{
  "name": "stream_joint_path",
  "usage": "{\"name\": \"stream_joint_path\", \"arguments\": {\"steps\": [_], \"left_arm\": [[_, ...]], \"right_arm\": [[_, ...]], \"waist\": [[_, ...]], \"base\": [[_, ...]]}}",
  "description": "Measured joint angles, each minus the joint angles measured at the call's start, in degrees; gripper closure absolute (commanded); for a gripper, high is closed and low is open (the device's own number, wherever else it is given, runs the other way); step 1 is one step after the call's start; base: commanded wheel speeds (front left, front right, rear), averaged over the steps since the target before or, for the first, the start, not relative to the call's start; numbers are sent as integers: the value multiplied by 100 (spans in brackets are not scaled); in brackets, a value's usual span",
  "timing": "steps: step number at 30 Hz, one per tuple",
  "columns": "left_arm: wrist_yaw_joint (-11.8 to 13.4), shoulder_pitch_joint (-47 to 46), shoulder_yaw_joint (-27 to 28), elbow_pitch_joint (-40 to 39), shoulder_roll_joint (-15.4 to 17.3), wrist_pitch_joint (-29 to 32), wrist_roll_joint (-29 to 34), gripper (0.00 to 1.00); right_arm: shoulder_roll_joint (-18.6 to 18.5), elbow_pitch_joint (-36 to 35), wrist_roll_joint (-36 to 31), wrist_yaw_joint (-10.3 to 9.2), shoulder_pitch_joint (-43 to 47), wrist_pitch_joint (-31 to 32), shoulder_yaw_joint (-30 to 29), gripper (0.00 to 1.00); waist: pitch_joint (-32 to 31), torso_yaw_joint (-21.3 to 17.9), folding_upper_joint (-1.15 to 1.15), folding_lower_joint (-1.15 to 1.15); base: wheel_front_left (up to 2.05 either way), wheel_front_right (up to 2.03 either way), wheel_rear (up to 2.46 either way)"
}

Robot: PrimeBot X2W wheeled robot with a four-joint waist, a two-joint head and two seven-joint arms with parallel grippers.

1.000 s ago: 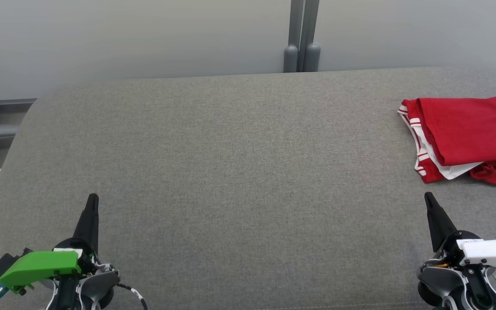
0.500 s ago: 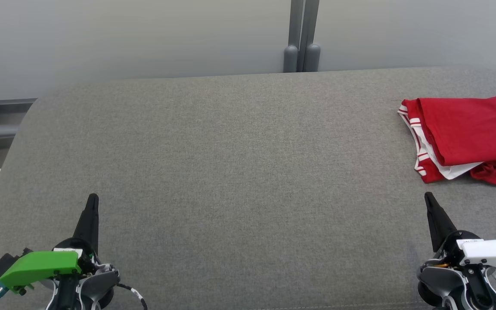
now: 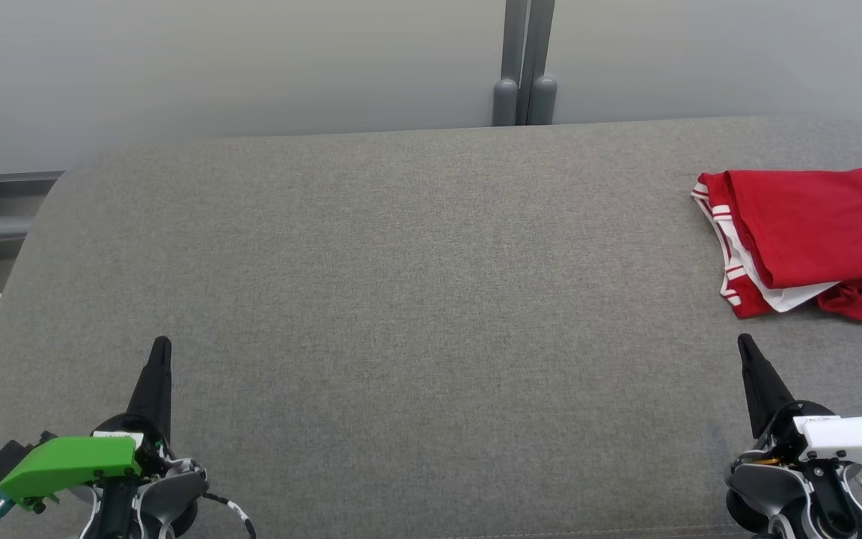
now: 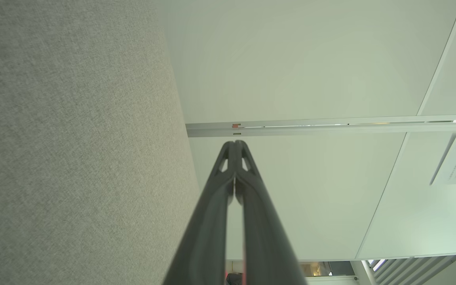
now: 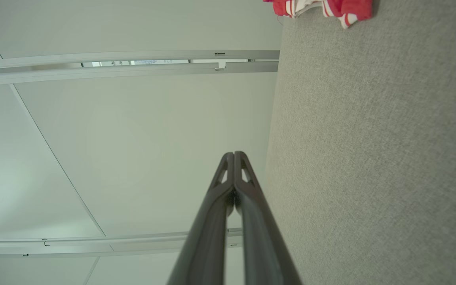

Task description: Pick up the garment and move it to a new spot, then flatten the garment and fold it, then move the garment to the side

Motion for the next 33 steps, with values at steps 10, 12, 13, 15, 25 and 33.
{"name": "stream_joint_path", "arguments": {"steps": [10,12,13,15,25,33], "left_arm": [[0,-1,0,0,0,0,-1,100],[0,-1,0,0,0,-1,-1,100],[0,-1,0,0,0,-1,-1,100],[0,-1,0,0,0,-1,-2,100],[0,-1,0,0,0,-1,-4,100],[0,-1,0,0,-1,-1,-4,100]], "right_arm": [[0,0,0,0,-1,0,0,100],[0,0,0,0,-1,-1,0,100],[0,0,0,0,-1,0,0,100],[0,0,0,0,-1,-1,0,100],[0,0,0,0,-1,0,0,100],[0,0,0,0,-1,-1,0,100]], "waist": [[0,0,0,0],[0,0,0,0],[0,0,0,0],[0,0,0,0],[0,0,0,0],[0,0,0,0]], "base": [[0,0,0],[0,0,0],[0,0,0],[0,0,0],[0,0,0],[0,0,0]]}}
